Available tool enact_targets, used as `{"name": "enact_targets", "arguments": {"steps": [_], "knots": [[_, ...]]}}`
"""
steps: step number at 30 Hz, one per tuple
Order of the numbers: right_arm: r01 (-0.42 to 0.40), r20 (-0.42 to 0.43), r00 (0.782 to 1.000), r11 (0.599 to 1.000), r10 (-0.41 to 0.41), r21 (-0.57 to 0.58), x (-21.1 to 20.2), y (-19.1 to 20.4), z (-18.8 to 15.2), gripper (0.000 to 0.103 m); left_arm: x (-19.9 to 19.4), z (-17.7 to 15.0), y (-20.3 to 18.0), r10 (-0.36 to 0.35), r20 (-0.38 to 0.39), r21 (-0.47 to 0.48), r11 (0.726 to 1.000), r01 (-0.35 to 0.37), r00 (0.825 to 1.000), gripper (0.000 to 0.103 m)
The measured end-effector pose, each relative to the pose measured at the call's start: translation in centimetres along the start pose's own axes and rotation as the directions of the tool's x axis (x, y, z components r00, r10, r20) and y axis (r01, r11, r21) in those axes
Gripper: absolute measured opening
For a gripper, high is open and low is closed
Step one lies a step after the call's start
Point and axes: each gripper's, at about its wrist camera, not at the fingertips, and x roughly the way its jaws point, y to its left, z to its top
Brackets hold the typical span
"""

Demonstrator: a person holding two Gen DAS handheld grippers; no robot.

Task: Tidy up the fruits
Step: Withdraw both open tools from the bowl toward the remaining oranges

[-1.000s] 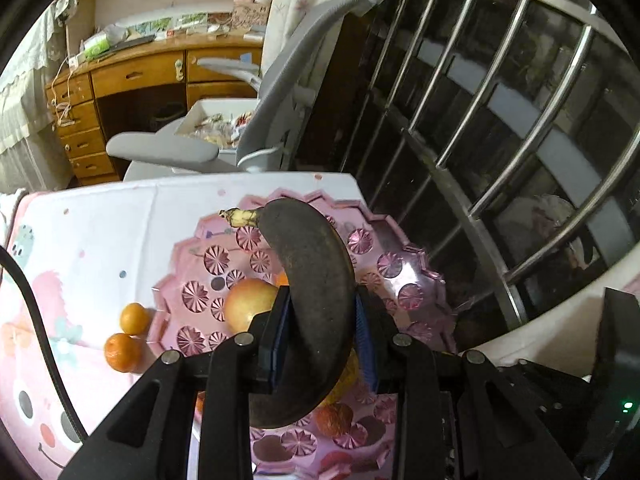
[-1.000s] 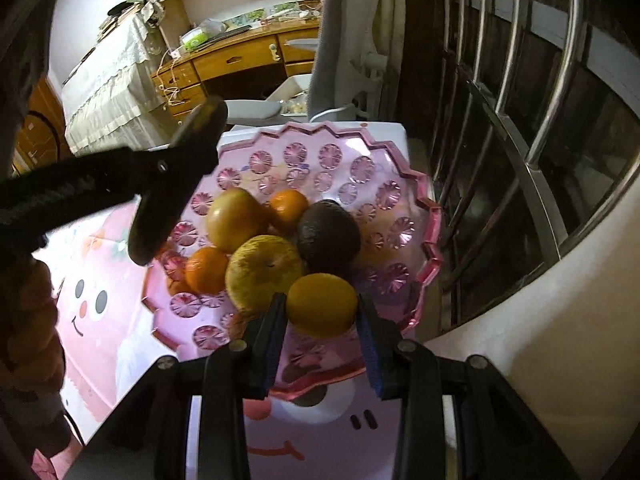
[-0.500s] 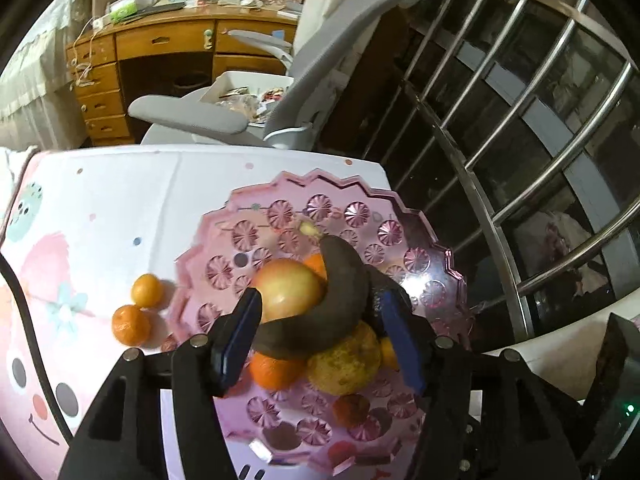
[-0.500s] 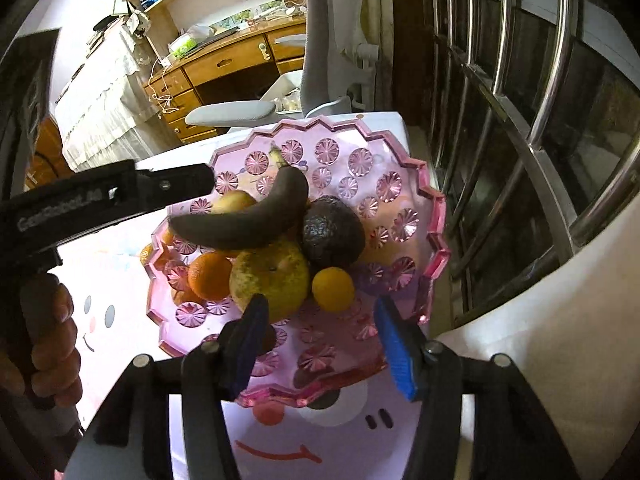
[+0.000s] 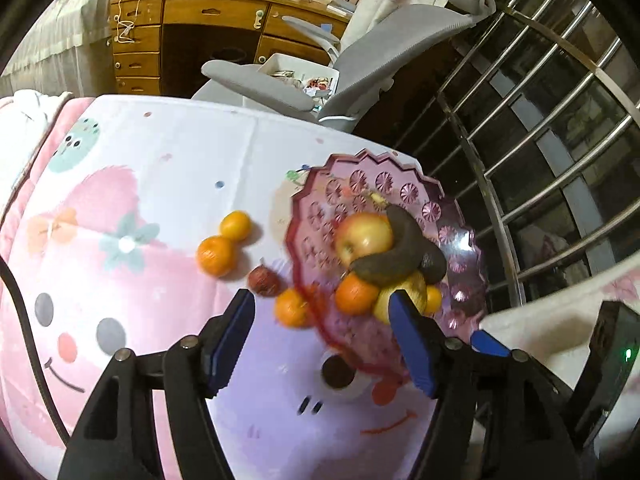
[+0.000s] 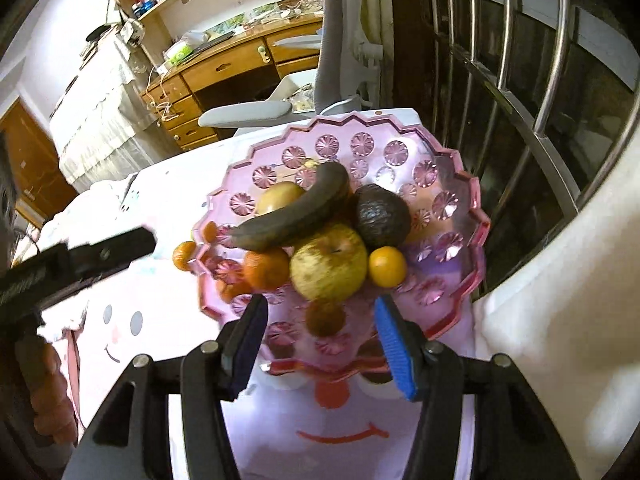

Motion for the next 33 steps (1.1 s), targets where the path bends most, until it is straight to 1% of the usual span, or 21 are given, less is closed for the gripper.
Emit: {"name": "enact_targets", "arguments": {"steps": [3,8,11,12,13,14,16,20,23,26,27,30,33], "knots": [[0.014,0.018,1.0,0.999,-0.015,0.032,-0.5,1.8,-0.9,0.056,-1.1,-0.8,1.6,-0.016,-0.025,0.018,1.0,0.017,1.0,0.068],[0.015,0.033,0.999,0.992,-0.02,0.127,-1.5,5.5,-3.0,0.056,-3.8,-1.8,5.0,-0.042,-0.056,0.057,0.997,0.045,0.998,0.068],[0.026,0.037,0.999,0.983,-0.033,0.179,-1.7,7.4,-4.2,0.056,-5.5,-2.1,7.1,-0.033,-0.063,0.088,0.995,0.039,0.997,0.069],[0.025,0.036,0.999,0.979,-0.033,0.2,-1.7,8.0,-4.7,0.056,-6.1,-2.2,8.1,-0.033,-0.064,0.102,0.994,0.04,0.997,0.072],[0.02,0.037,0.999,0.975,-0.029,0.222,-1.7,8.5,-5.1,0.057,-6.5,-2.3,8.7,-0.032,-0.063,0.111,0.993,0.039,0.997,0.077],[0.006,0.042,0.999,0.969,-0.017,0.247,-1.7,9.2,-5.6,0.057,-6.9,-2.4,9.5,-0.026,-0.059,0.126,0.991,0.033,0.998,0.078],[-0.01,0.051,0.999,0.959,-0.004,0.282,-1.6,10.1,-6.4,0.057,-7.5,-2.5,10.9,-0.01,-0.059,0.157,0.987,0.019,0.998,0.078],[-0.012,0.07,0.997,0.939,-0.013,0.345,-1.4,12.1,-7.9,0.058,-7.9,-2.5,13.3,0.009,-0.09,0.195,0.981,0.009,0.996,0.078],[-0.011,0.089,0.996,0.925,-0.024,0.379,-1.0,12.9,-8.4,0.062,-7.9,-2.1,14.2,0.039,-0.107,0.226,0.974,-0.014,0.994,0.078],[-0.004,0.105,0.994,0.915,-0.042,0.402,-0.5,13.4,-8.4,0.063,-7.9,-1.4,14.2,0.043,-0.126,0.25,0.968,-0.01,0.991,0.079],[0.001,0.107,0.993,0.914,-0.049,0.405,-0.3,13.5,-8.4,0.063,-7.9,-1.1,14.1,0.042,-0.128,0.259,0.966,-0.007,0.991,0.081],[0.032,0.115,0.99,0.923,-0.082,0.384,0.4,13.7,-8.3,0.063,-7.3,-0.3,13.6,0.043,-0.132,0.285,0.958,-0.004,0.99,0.086],[0.067,0.129,0.984,0.935,-0.119,0.349,1.5,13.6,-8.2,0.063,-5.6,0.9,13.0,0.044,-0.146,0.279,0.96,-0.002,0.988,0.088]]}}
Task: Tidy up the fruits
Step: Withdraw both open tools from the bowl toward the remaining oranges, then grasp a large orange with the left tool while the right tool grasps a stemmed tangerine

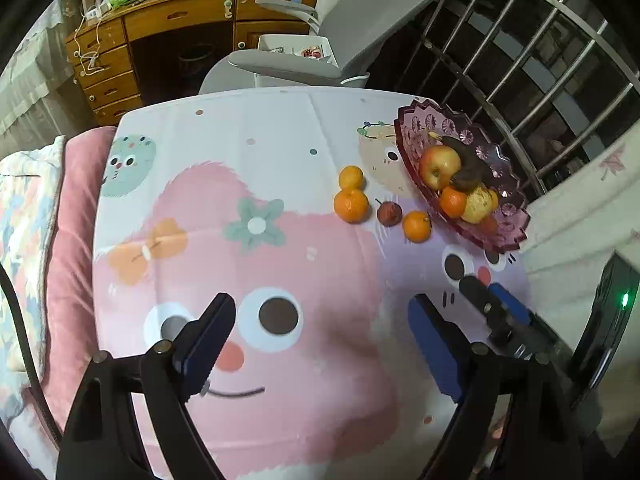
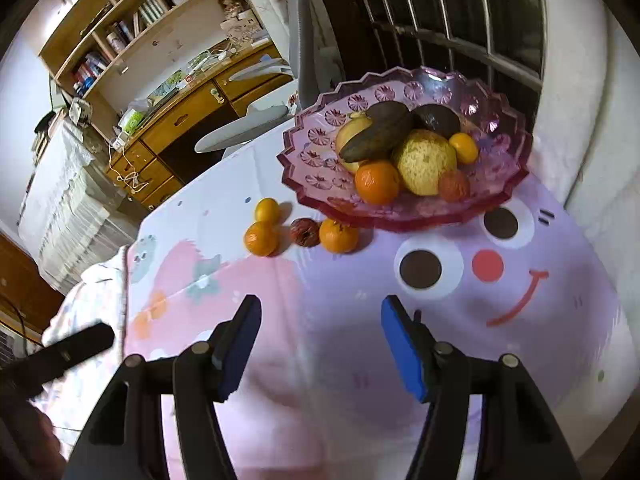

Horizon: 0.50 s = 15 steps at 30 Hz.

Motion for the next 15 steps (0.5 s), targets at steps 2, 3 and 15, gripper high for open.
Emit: {"name": "enact_targets", "arguments": {"steps": [2,3,15], "knots": [[0.017,0.022,1.0,1.0,-0.016,-0.027,0.9,-0.2,0.0,0.063,1.1,1.0,-0.2,-0.004,-0.007,-0.009,1.0,0.004,1.0,0.088],[0.017,0.032,0.999,0.999,-0.016,-0.04,1.3,-0.2,-0.1,0.063,1.7,1.6,-0.3,-0.007,-0.009,-0.014,1.0,0.007,1.0,0.088],[0.0,0.058,0.998,0.987,0.01,-0.163,8.1,-1.2,0.5,0.063,11.7,6.7,-0.5,-0.07,-0.047,-0.041,0.997,0.068,0.996,0.088]]}}
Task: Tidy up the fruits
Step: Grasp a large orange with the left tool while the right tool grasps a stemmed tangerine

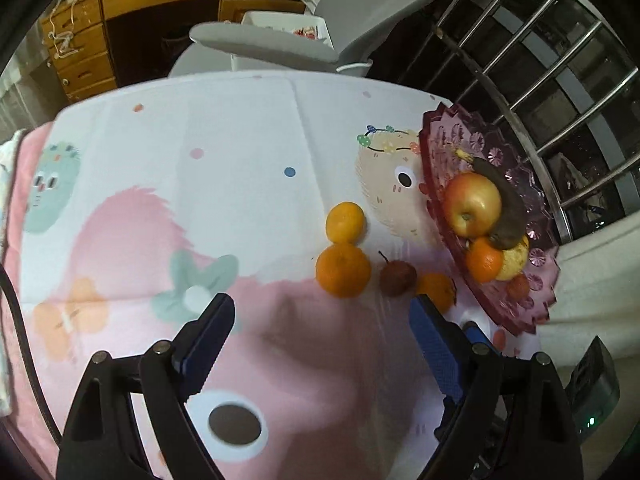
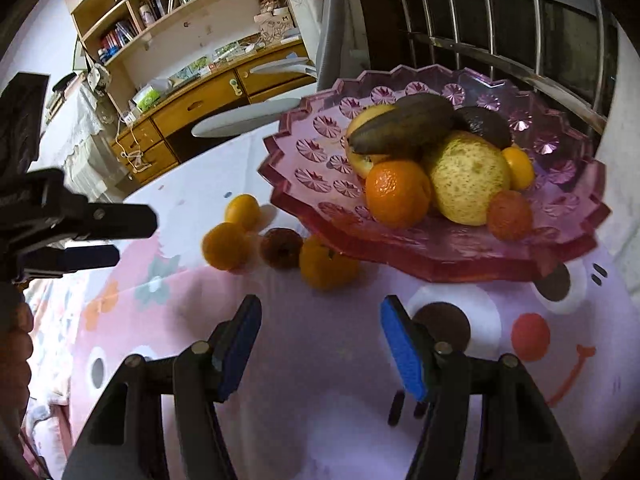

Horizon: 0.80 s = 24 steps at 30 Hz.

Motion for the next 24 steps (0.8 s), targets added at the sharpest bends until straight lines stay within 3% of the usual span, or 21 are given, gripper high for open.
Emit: {"name": "enact_targets", "arguments": {"steps": [5,9,13,16,24], "knots": [[0.03,0.002,1.0,1.0,-0.03,-0.005,1.5,0.0,0.0,0.063,2.7,0.2,0.1,-0.011,-0.019,0.002,1.0,0.011,1.0,0.084],[0.042,0.005,0.999,0.999,-0.042,-0.014,2.4,0.4,0.1,0.063,4.1,0.3,-0.1,-0.022,0.01,0.019,1.0,0.022,1.0,0.082],[0.064,0.018,0.998,0.998,-0.064,-0.023,2.9,0.5,0.3,0.063,5.3,0.6,-0.3,-0.031,0.008,0.03,0.999,0.03,0.999,0.07],[0.071,0.023,0.997,0.997,-0.071,-0.022,3.3,0.3,0.5,0.062,6.0,0.8,-0.5,-0.045,0.009,0.037,0.998,0.045,0.999,0.067],[0.084,0.033,0.996,0.995,-0.083,-0.044,3.4,0.7,0.7,0.044,6.8,0.5,-0.7,-0.097,0.017,0.036,0.995,0.096,0.995,0.04]]}}
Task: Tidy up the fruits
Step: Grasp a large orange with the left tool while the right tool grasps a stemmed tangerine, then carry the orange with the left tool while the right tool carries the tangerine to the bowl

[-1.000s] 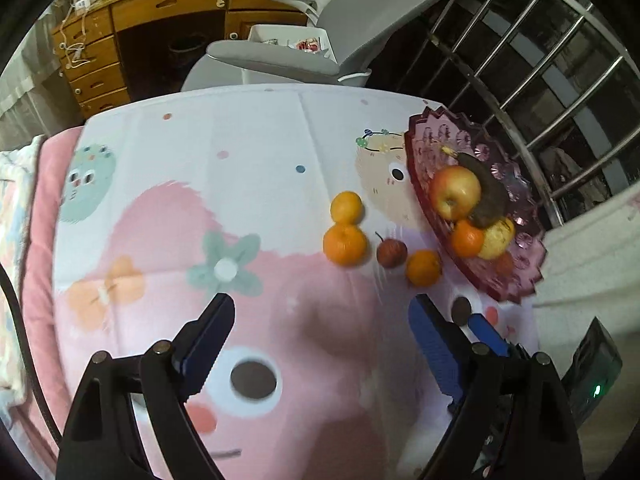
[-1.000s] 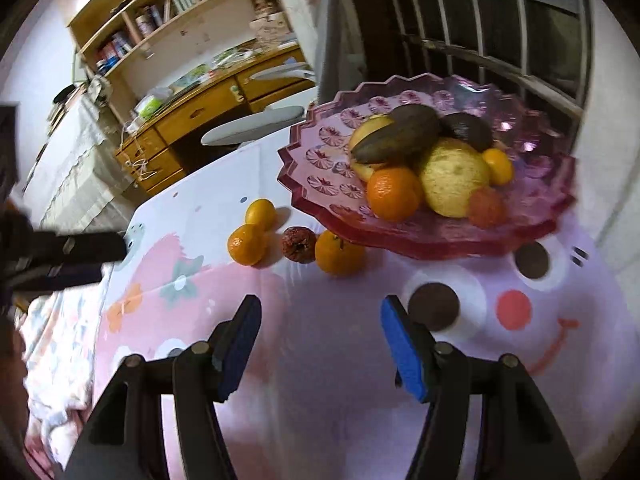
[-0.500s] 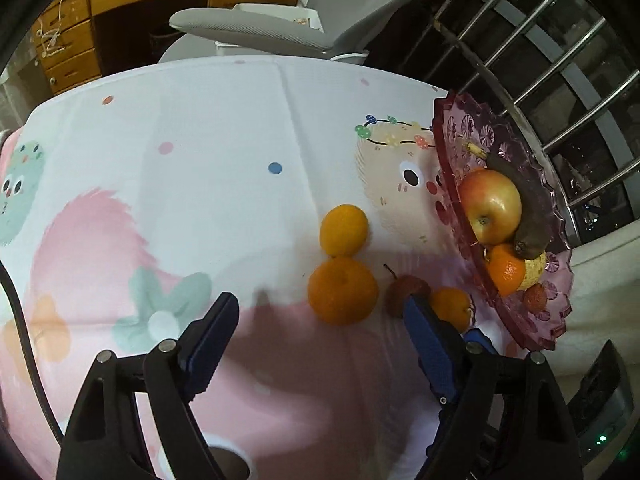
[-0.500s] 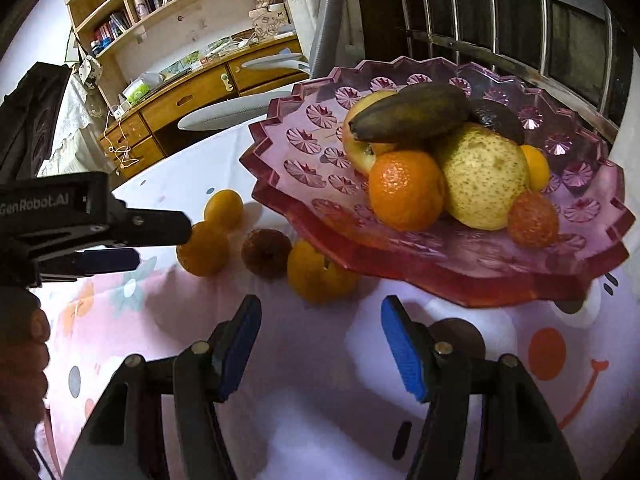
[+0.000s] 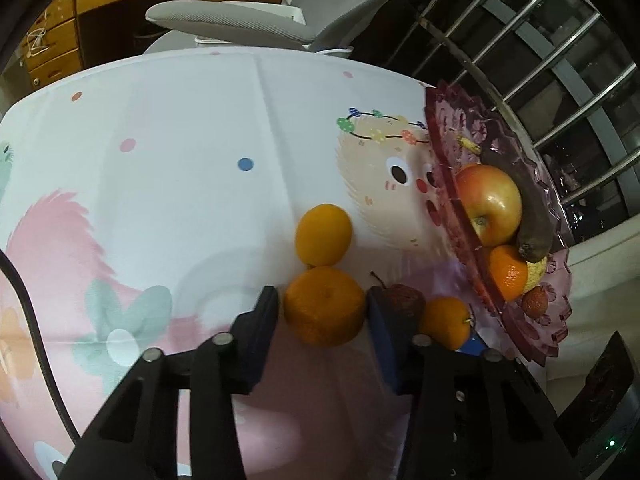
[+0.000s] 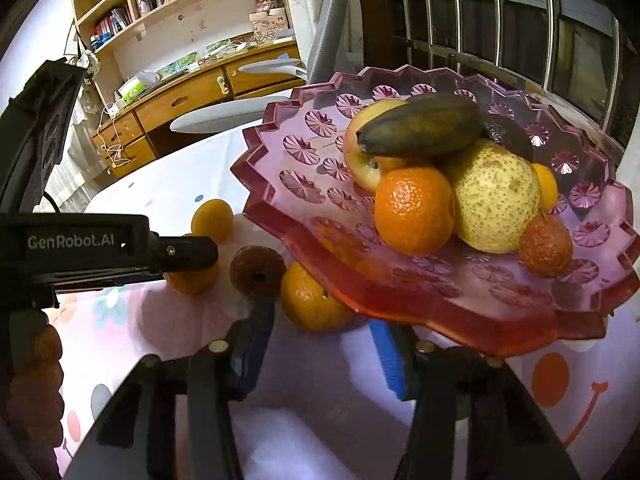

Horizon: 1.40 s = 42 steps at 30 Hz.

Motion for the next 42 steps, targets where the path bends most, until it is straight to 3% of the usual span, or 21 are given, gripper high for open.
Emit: {"name": "enact_targets", "arguments": {"steps": [2,13,25,34,42], "knots": [[0.002,-0.002,1.0,1.0,-0.002,-0.003,0.0,0.1,0.0,0.039,0.0,-0.1,-0.2,0.003,0.005,0.019,1.0,-0.003,1.0,0.04],[-0.022,-0.02,1.0,0.999,0.022,-0.03,-1.9,0.9,-0.9,0.038,-3.4,-0.7,0.8,-0.007,0.055,0.013,1.0,0.006,0.998,0.039],[-0.016,0.03,0.999,1.0,0.016,-0.012,-9.7,2.5,-3.6,0.038,-11.2,-3.7,-1.0,-0.035,0.077,0.074,0.997,0.029,0.996,0.039],[-0.027,0.026,0.999,0.999,0.028,-0.036,-14.8,2.0,-3.1,0.038,-15.0,-6.8,-3.4,0.002,0.012,0.085,0.996,-0.003,1.0,0.039],[-0.058,0.014,0.998,0.996,0.059,-0.069,-18.0,-1.0,-0.8,0.038,-16.8,-8.4,-7.5,0.033,-0.014,0.06,0.998,-0.032,0.999,0.039]]}}
